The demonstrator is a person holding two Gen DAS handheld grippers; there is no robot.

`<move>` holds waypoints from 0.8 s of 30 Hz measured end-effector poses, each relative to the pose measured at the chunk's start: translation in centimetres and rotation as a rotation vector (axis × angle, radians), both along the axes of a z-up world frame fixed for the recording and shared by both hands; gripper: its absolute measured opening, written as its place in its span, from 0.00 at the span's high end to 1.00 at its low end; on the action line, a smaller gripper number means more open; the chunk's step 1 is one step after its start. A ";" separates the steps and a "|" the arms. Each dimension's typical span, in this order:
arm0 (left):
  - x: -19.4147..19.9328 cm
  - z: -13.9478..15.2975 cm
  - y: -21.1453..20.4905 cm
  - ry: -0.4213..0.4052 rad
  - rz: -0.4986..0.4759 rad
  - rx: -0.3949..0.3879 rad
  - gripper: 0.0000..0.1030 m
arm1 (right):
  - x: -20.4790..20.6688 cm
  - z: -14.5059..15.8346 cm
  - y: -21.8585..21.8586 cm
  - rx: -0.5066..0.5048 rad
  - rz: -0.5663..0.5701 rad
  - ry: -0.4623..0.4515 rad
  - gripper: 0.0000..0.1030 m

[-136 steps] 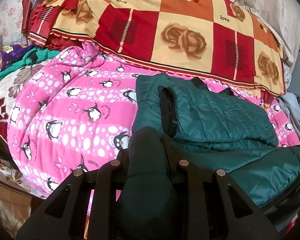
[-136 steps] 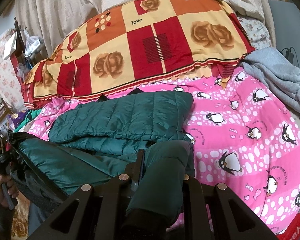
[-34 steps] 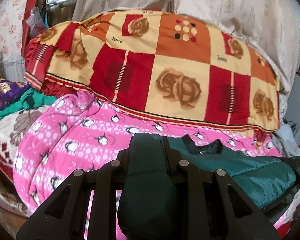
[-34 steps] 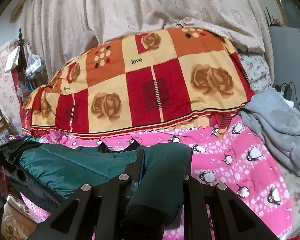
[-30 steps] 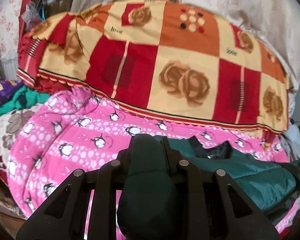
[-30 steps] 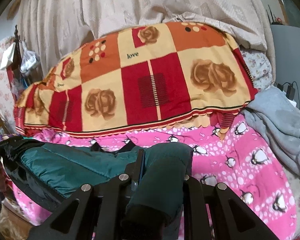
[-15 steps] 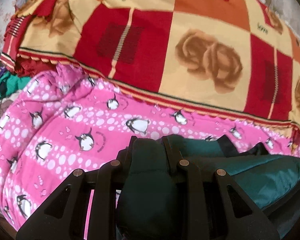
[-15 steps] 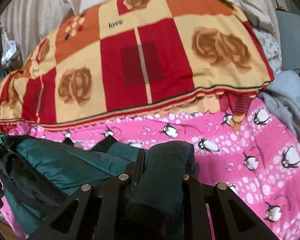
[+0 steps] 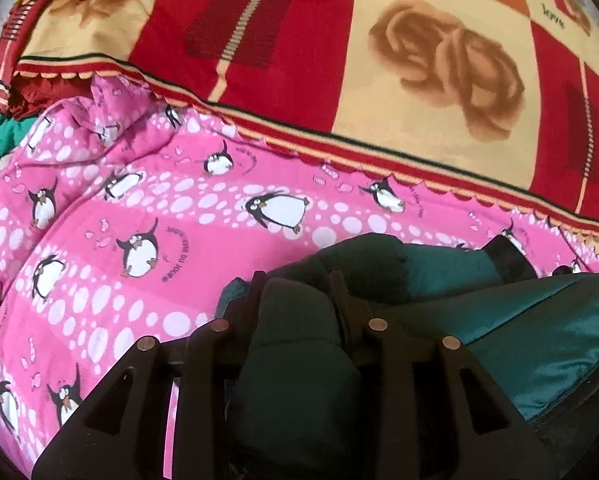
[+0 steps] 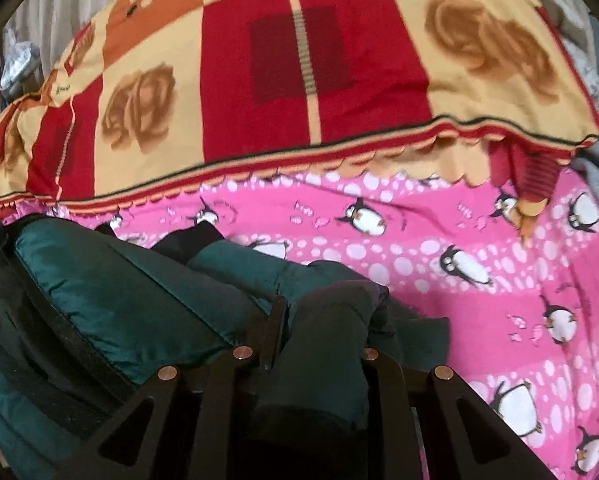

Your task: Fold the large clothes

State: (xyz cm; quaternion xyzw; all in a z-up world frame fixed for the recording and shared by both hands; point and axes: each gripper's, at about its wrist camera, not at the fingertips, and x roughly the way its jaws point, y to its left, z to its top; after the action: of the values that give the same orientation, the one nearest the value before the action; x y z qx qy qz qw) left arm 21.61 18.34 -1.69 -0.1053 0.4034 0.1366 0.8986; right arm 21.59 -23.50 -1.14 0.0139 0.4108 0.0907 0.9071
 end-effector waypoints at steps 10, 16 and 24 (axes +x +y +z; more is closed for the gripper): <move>1.7 -0.6 -0.8 0.042 0.013 0.074 0.68 | 0.4 -0.7 0.3 -0.009 -0.003 -0.001 0.85; 2.5 -0.9 -0.5 0.060 0.011 0.052 0.66 | 1.4 -1.0 0.0 0.021 -0.006 0.024 0.84; 2.2 -0.5 -0.4 0.061 0.012 0.031 0.61 | 0.6 -0.2 -1.0 0.089 -0.033 0.019 0.80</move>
State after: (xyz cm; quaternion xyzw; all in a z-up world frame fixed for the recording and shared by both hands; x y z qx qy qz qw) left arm 23.83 17.89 -2.18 -0.0896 0.4277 0.1512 0.8867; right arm 22.17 -24.53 -1.33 0.0617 0.4146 0.0939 0.9031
